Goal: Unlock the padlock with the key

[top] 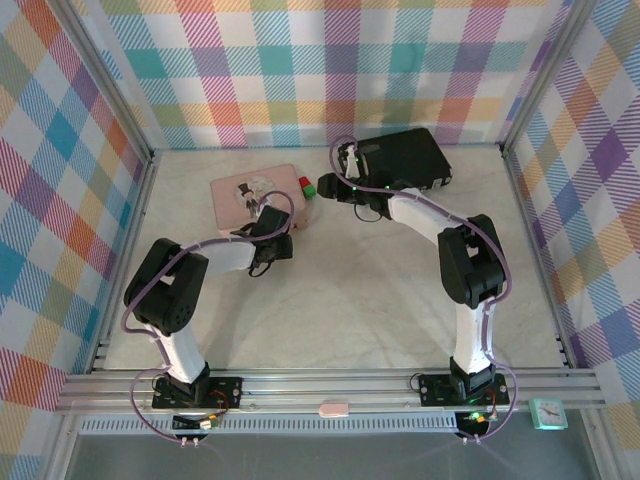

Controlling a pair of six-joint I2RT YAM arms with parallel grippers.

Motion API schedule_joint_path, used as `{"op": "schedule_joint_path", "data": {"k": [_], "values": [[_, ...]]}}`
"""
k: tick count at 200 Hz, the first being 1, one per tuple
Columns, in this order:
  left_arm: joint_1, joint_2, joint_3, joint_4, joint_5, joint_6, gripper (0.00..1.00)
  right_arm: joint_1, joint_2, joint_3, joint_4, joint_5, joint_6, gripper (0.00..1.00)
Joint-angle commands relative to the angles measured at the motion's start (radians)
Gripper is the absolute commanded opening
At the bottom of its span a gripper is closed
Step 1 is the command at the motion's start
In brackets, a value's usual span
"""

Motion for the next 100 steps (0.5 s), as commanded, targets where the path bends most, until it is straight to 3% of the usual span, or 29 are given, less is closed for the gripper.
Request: {"op": "schedule_joint_path", "data": {"k": [1, 53, 100], "values": [[0.0, -0.052, -0.034, 0.113, -0.088, -0.154, 0.24, 0.01, -0.004, 0.014, 0.037, -0.039, 0.029, 0.55], [0.007, -0.095, -0.102, 0.223, -0.19, -0.366, 0.24, 0.009, -0.03, -0.007, 0.03, -0.042, 0.019, 0.56], [0.05, -0.089, -0.134, 0.278, -0.169, -0.497, 0.24, 0.01, -0.05, -0.022, 0.026, -0.05, 0.013, 0.56]]}}
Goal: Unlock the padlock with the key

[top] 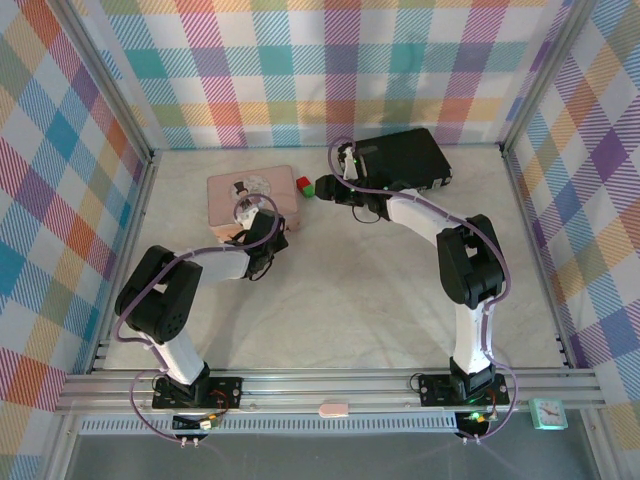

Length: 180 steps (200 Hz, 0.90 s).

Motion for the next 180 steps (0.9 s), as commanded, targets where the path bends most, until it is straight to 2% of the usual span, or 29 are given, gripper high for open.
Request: {"op": "schedule_joint_path", "data": {"k": [1, 61, 104, 150, 180], "values": [[0.033, -0.028, -0.029, 0.081, -0.019, -0.114, 0.24, 0.007, -0.051, -0.018, 0.022, -0.023, 0.004, 0.56], [0.067, -0.106, -0.094, 0.109, -0.056, -0.15, 0.23, 0.006, -0.08, -0.05, 0.018, -0.007, -0.015, 0.56], [0.073, -0.185, -0.122, 0.084, -0.058, -0.123, 0.23, 0.006, -0.094, -0.069, 0.006, -0.001, -0.027, 0.56], [0.078, -0.305, -0.172, -0.037, -0.013, -0.062, 0.23, 0.0, -0.167, -0.155, -0.019, 0.032, -0.066, 0.57], [0.075, -0.389, -0.224, -0.116, 0.063, -0.022, 0.23, -0.008, -0.234, -0.243, -0.048, 0.061, -0.094, 0.57]]}}
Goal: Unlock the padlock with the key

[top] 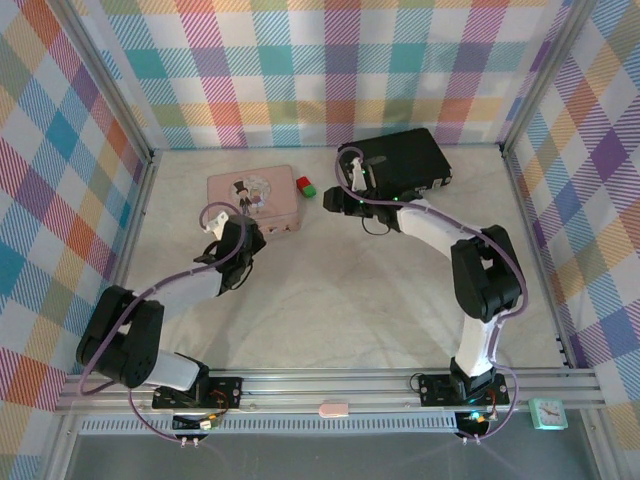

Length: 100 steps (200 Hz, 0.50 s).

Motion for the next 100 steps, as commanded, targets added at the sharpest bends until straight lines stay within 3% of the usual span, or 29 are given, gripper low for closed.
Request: {"op": "schedule_joint_path", "data": {"k": [1, 24, 52, 100], "values": [[0.004, -0.07, -0.042, -0.092, 0.068, 0.055, 0.23, -0.007, -0.079, -0.056, -0.028, 0.028, -0.048, 0.57], [-0.034, -0.103, -0.046, -0.143, 0.154, 0.123, 0.23, -0.016, -0.122, -0.117, -0.053, 0.051, -0.059, 0.58], [-0.16, -0.076, 0.013, -0.212, 0.199, 0.212, 0.24, -0.026, -0.163, -0.183, -0.068, 0.086, -0.061, 0.58], [-0.38, 0.179, 0.193, -0.238, 0.242, 0.273, 0.24, -0.045, -0.223, -0.258, -0.058, 0.125, -0.051, 0.59]]}}
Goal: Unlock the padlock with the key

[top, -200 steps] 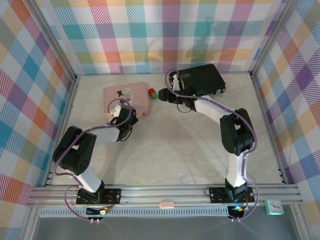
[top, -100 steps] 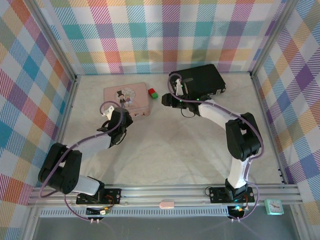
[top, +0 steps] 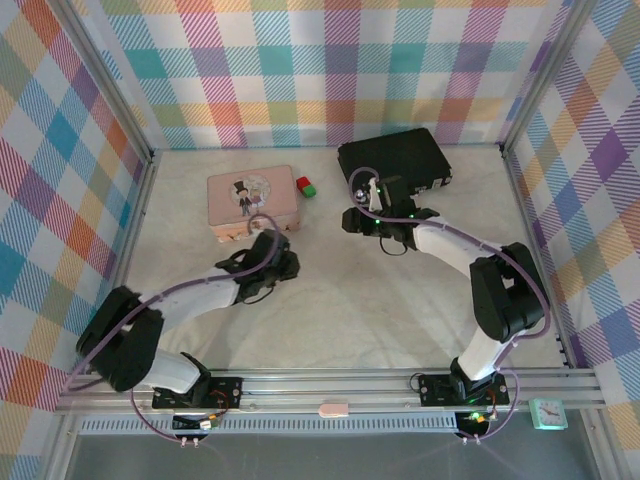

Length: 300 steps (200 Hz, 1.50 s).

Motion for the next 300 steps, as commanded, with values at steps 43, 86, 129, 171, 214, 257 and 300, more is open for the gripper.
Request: {"op": "schedule_joint_path", "data": {"k": [43, 86, 129, 171, 214, 257, 300], "values": [[-0.165, 0.288, 0.213, -0.055, 0.072, 0.057, 0.24, -0.026, -0.141, -0.089, -0.011, 0.039, -0.04, 0.59], [-0.181, 0.354, 0.239, -0.079, 0.076, 0.041, 0.33, -0.041, -0.223, -0.165, -0.022, 0.091, -0.065, 0.6], [-0.18, 0.347, 0.258, -0.11, 0.047, 0.042, 0.63, -0.076, -0.244, -0.197, -0.021, 0.125, -0.072, 0.6], [-0.154, 0.206, 0.259, -0.162, -0.036, 0.072, 0.82, -0.146, -0.289, -0.213, -0.023, 0.236, -0.168, 0.62], [-0.01, -0.037, 0.231, -0.192, -0.261, 0.207, 1.0, -0.318, -0.268, -0.244, 0.024, 0.347, -0.228, 0.62], [0.253, -0.176, 0.133, -0.103, -0.463, 0.33, 1.0, -0.392, -0.179, -0.337, 0.262, 0.374, -0.35, 0.62], [0.48, -0.138, -0.011, 0.091, -0.576, 0.383, 1.0, -0.413, -0.102, -0.399, 0.46, 0.274, -0.402, 0.62]]}}
